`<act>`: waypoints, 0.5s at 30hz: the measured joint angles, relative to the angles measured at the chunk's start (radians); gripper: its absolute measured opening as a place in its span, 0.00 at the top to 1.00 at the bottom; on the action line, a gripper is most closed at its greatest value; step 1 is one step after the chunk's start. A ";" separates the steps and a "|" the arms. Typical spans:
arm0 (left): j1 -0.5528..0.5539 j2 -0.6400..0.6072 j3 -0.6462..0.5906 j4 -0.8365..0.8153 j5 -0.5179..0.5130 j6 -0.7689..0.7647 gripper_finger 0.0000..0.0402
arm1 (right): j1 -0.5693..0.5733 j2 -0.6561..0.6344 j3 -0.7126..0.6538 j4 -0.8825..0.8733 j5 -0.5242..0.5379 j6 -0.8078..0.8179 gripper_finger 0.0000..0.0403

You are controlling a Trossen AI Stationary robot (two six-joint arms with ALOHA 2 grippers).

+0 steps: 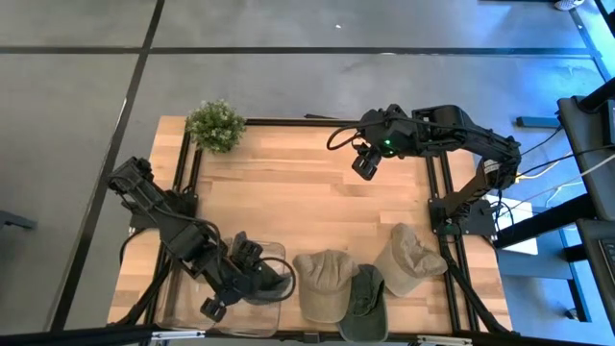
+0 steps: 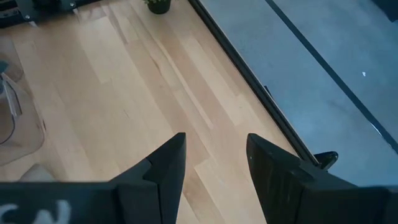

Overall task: Pick & Place hat
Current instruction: Put the top black cap into the right transparent bin, then put the left brown cap into the left transparent bin

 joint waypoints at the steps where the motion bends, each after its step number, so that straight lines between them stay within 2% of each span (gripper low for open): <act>1: 0.001 0.000 0.000 -0.008 -0.016 -0.010 0.91 | 0.000 0.000 0.000 0.000 0.000 0.000 0.58; 7: 0.020 0.000 0.000 -0.009 -0.036 -0.031 0.83 | 0.000 0.000 0.000 -0.009 -0.004 0.001 0.58; 11: 0.029 0.000 0.000 -0.029 -0.036 -0.030 0.75 | 0.000 0.000 0.000 -0.015 -0.045 0.000 0.58; 15: 0.043 -0.007 -0.001 -0.083 -0.005 -0.017 0.70 | 0.000 0.000 0.000 -0.016 -0.053 -0.001 0.58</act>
